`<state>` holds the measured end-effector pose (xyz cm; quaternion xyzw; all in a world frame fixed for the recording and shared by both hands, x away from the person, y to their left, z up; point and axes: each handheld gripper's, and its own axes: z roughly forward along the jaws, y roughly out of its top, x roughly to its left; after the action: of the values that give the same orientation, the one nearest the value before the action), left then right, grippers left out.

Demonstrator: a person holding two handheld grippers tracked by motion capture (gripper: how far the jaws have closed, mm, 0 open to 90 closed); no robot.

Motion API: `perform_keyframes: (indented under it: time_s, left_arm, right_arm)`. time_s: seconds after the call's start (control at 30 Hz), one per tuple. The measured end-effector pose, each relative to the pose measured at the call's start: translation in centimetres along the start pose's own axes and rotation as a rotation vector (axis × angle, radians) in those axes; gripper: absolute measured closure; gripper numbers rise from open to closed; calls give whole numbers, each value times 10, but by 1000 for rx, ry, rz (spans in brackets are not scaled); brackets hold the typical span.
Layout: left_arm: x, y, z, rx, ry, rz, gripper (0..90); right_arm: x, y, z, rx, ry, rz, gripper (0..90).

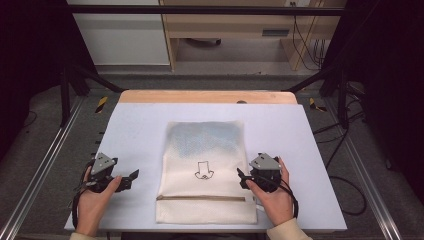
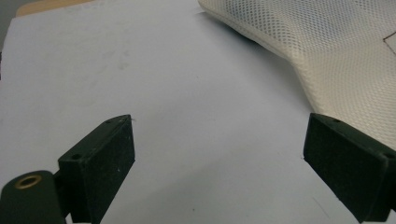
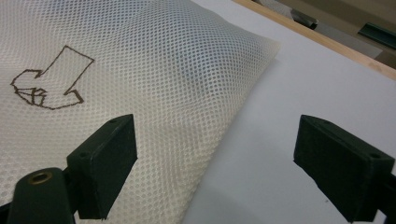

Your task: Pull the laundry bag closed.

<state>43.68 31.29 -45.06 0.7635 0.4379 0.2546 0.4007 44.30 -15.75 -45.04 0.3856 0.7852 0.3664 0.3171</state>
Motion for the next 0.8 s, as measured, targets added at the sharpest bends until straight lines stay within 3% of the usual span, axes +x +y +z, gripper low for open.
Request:
perform_keyframes:
  time_s: [0.1, 0.17, 0.3, 0.6, 0.8]
  left_arm:
    - [-1, 0, -6, -22, -6, -13, 88]
    - [-2, -1, -15, -26, 19, -16, 88]
    - [-2, -3, -23, -32, 15, -28, 87]
    - [-10, -13, -41, -15, -3, -36, 87]
    - [-13, -16, -44, -9, -20, -46, 85]
  right_arm:
    - [3, 0, 1, 10, 13, -5, 125]
    - [7, 1, 3, 49, 22, -30, 116]
    - [14, 1, 3, 78, 31, -61, 107]
    - [26, 5, 2, 87, 56, -99, 167]
    - [37, 13, 1, 97, 106, -118, 194]
